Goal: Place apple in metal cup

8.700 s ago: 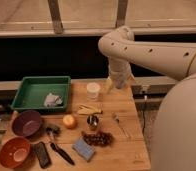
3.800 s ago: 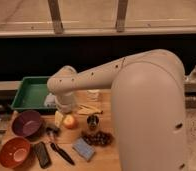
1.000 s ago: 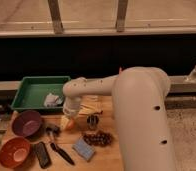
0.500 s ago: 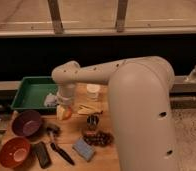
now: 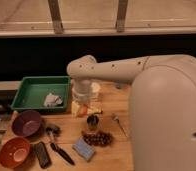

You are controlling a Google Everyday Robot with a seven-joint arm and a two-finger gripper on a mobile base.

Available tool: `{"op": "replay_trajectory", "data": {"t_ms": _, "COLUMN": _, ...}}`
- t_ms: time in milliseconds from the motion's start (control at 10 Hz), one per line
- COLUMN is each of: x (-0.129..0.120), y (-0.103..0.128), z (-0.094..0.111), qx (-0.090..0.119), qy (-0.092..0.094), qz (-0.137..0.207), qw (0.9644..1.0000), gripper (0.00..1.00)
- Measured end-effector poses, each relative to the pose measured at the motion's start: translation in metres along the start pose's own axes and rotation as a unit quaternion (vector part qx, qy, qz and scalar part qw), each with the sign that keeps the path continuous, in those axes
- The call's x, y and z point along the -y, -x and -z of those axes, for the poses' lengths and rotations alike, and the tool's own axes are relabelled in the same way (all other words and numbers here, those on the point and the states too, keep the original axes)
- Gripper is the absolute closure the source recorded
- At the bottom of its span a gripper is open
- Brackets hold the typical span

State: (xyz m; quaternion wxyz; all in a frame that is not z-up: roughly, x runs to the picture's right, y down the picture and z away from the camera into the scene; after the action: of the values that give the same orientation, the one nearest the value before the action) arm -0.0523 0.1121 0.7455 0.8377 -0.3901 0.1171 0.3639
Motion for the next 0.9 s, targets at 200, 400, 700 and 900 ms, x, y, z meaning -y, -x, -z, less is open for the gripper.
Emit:
{"op": "replay_trajectory", "data": {"t_ms": 200, "x": 0.006, "y": -0.009, "z": 0.000, "qx": 0.000, "qy": -0.001, "qz": -0.013, "qw": 0.9999, "gripper": 1.00}}
{"op": "replay_trajectory", "data": {"t_ms": 400, "x": 0.004, "y": -0.007, "z": 0.000, "qx": 0.002, "qy": 0.000, "qz": -0.011, "qw": 0.9999, "gripper": 1.00}}
{"op": "replay_trajectory", "data": {"t_ms": 700, "x": 0.005, "y": -0.007, "z": -0.007, "qx": -0.003, "qy": 0.013, "qz": -0.014, "qw": 0.9998, "gripper": 1.00}}
{"op": "replay_trajectory", "data": {"t_ms": 900, "x": 0.013, "y": -0.015, "z": -0.025, "qx": -0.008, "qy": 0.030, "qz": -0.025, "qw": 0.9992, "gripper": 1.00}}
